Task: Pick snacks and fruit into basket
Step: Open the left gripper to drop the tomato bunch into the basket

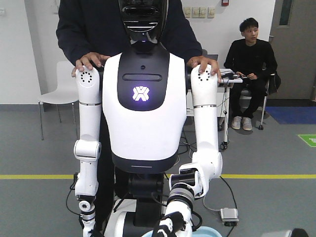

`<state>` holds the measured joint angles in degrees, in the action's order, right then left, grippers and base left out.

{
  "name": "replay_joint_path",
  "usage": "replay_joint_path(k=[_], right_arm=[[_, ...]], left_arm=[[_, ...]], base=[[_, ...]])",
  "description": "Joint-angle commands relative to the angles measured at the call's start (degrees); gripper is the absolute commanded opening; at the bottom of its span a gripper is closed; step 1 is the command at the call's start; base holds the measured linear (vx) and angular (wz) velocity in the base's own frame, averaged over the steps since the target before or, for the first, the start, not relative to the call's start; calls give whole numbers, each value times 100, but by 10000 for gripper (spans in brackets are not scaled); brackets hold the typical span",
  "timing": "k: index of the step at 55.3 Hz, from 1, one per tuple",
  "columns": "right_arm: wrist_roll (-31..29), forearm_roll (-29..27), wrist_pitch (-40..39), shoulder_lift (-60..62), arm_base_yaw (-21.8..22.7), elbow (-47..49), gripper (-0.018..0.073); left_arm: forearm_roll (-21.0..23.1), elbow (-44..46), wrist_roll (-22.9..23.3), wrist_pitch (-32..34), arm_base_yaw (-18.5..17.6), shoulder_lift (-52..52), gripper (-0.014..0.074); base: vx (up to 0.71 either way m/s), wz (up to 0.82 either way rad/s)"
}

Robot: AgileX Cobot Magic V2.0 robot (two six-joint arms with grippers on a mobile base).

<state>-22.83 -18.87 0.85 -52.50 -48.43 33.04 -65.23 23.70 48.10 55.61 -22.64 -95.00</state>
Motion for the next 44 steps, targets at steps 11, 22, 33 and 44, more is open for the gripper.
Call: replay_joint_path(k=[11,22,33,44], right_arm=[[-72,40,-472,80,19,175,-8],[-72,40,-472,80,19,175,-8],[-72,40,-472,80,19,175,-8],[-72,40,-472,80,19,175,-8]], left_arm=[[302,525,130,399,-34,-22,163],[77,684,782,285,-34,-44,514],[58,684,789,170,-34,-44,731],[-149,655,807,-381,-9,185,651]], base=[[0,0],[0,0],[0,0],[0,0]])
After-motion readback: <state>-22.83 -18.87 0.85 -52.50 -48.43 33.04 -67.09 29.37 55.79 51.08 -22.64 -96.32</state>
